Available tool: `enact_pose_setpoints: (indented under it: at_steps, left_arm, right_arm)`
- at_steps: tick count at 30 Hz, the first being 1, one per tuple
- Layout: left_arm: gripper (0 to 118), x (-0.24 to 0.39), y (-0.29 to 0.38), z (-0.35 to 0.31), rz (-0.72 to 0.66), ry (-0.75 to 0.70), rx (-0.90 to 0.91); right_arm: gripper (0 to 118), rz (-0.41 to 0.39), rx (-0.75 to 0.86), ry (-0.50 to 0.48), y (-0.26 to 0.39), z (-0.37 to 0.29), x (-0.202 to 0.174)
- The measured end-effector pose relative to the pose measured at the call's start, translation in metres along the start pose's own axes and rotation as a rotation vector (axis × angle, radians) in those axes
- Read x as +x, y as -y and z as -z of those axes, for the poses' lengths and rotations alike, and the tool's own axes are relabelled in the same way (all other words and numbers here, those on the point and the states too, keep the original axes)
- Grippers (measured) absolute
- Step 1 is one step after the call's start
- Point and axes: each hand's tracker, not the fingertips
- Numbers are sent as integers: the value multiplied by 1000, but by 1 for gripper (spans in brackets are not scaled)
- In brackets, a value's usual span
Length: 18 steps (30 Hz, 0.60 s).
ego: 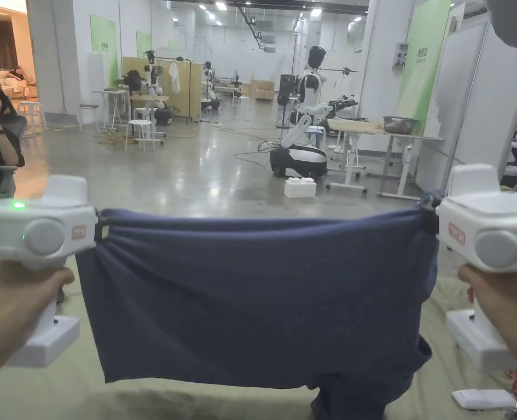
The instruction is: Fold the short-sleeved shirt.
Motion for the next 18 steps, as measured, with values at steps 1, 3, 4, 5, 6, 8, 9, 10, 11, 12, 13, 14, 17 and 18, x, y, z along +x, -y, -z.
enact_pose_setpoints:
  at_steps: [1, 3, 4, 5, 6, 8, 9, 10, 11, 12, 13, 14, 17, 18]
  left_arm:
    - [3, -1, 16, -3, -10, 12, -17]
    - [3, -3, 45, -13, -29, 24, -36]
    - [3, -5, 60, -20, -37, 34, -47]
    - [3, -7, 74, -27, -60, 37, -50]
    - [3, -8, 85, -36, -66, 51, -61]
    - [3, -13, 107, -57, -91, 66, -62]
    - [3, -15, 114, -67, -92, 78, -66]
    - [3, -17, 122, -80, -103, 80, -58]
    - [3, -19, 129, -91, -110, 87, -51]
    - [3, -21, 134, -102, -106, 95, -50]
    - [3, -22, 138, -113, -108, 93, -46]
    - [3, -23, 141, -124, -104, 96, -41]
    - [3, -29, 149, -158, -97, 101, -20]
    - [3, -30, 151, -166, -102, 101, -17]
  right_arm:
    - [4, -1, -25, -3, 15, -6, -2]
    - [4, 16, -65, -8, 43, -19, -4]
    - [4, 24, -82, -11, 58, -20, -1]
    - [4, 26, -92, -13, 71, -28, -1]
    - [4, 21, -99, -10, 80, -36, -1]
    - [4, 19, -119, -16, 97, -60, -2]
    - [4, 23, -125, -17, 103, -70, -2]
    - [4, 31, -136, -20, 107, -81, -1]
    - [4, 41, -141, -28, 111, -93, 1]
    - [4, 42, -143, -23, 112, -107, -1]
    - [4, 43, -145, -28, 114, -120, 0]
    - [4, 42, -145, -35, 115, -131, 0]
    - [4, 14, -142, -35, 115, -170, -5]
    - [4, 6, -142, -34, 117, -180, -6]
